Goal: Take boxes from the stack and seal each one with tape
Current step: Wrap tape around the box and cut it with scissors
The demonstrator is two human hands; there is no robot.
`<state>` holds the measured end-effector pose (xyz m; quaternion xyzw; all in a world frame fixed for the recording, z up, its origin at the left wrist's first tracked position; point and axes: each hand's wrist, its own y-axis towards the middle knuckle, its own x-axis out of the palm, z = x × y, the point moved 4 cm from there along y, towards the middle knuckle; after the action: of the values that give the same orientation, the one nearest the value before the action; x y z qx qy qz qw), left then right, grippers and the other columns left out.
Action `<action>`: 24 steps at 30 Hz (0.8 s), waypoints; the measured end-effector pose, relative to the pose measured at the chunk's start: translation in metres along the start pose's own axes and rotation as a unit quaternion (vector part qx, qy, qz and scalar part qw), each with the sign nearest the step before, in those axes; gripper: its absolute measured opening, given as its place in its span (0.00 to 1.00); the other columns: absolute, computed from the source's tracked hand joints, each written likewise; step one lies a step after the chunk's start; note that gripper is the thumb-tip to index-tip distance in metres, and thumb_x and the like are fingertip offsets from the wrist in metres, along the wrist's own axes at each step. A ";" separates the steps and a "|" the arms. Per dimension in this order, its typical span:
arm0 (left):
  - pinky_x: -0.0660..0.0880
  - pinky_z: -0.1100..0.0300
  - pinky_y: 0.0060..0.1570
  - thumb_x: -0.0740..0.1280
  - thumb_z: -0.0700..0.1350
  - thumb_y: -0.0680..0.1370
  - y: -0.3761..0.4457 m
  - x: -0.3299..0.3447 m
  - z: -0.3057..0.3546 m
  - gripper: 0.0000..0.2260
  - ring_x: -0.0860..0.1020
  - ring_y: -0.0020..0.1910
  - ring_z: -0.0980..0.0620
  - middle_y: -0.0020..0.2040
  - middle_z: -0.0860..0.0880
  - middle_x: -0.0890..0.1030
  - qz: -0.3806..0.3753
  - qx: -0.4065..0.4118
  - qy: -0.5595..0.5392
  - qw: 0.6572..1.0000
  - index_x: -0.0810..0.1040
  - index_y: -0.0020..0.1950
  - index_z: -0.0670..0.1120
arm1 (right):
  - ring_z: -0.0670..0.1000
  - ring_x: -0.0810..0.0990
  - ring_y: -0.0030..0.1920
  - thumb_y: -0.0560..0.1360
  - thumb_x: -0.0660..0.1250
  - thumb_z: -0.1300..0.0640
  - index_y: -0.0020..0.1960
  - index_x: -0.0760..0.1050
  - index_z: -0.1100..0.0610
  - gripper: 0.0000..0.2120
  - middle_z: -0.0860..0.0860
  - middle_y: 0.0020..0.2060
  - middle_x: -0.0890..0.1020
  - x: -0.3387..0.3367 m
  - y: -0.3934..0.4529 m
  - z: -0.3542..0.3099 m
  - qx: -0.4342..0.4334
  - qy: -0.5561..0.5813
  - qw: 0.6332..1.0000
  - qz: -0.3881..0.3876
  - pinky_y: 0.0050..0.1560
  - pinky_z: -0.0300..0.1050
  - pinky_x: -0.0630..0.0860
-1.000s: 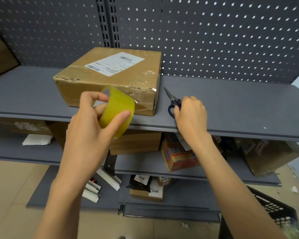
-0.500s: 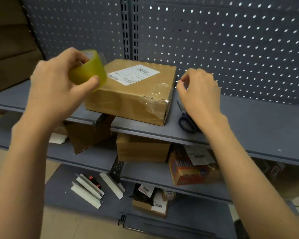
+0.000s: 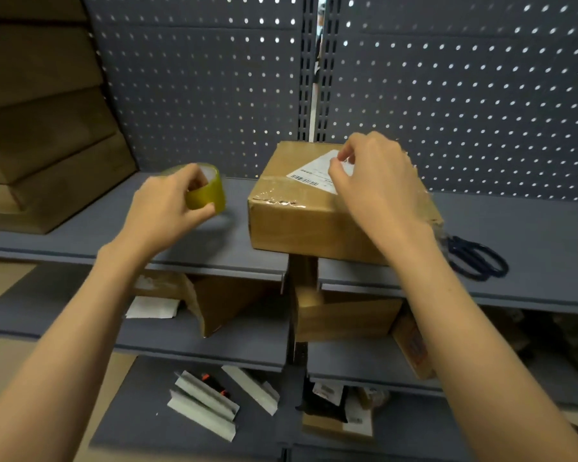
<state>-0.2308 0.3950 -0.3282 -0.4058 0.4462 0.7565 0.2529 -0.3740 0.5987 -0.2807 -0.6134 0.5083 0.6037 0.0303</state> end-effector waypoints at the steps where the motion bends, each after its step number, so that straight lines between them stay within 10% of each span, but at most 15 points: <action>1: 0.64 0.53 0.38 0.72 0.46 0.73 0.002 0.005 -0.007 0.13 0.76 0.46 0.36 0.46 0.40 0.80 -0.011 0.008 0.003 1.000 0.73 0.52 0.42 | 0.55 0.75 0.55 0.80 0.59 0.53 0.56 0.76 0.56 0.11 0.52 0.55 0.77 0.003 0.000 -0.006 0.004 -0.006 1.000 0.001 0.45 0.45 0.63; 11: 0.61 0.54 0.41 0.69 0.47 0.76 -0.003 0.040 -0.033 0.12 0.77 0.44 0.37 0.42 0.40 0.79 -0.077 0.057 -0.005 0.995 0.72 0.52 0.42 | 0.53 0.75 0.54 0.79 0.59 0.54 0.55 0.76 0.56 0.10 0.51 0.53 0.78 0.020 -0.007 -0.033 0.044 -0.042 0.998 0.004 0.44 0.44 0.65; 24: 0.57 0.61 0.67 0.51 0.48 0.83 0.010 0.012 0.084 0.20 0.66 0.71 0.47 0.70 0.44 0.71 -0.040 0.216 -0.117 0.968 0.68 0.72 0.41 | 0.52 0.70 0.43 0.83 0.52 0.54 0.48 0.75 0.59 0.16 0.52 0.43 0.76 0.005 -0.026 0.003 0.058 0.019 0.997 0.036 0.40 0.44 0.58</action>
<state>-0.2774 0.4645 -0.3113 -0.2672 0.5499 0.6739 0.4148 -0.3604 0.6100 -0.3002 -0.6033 0.5652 0.5616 0.0342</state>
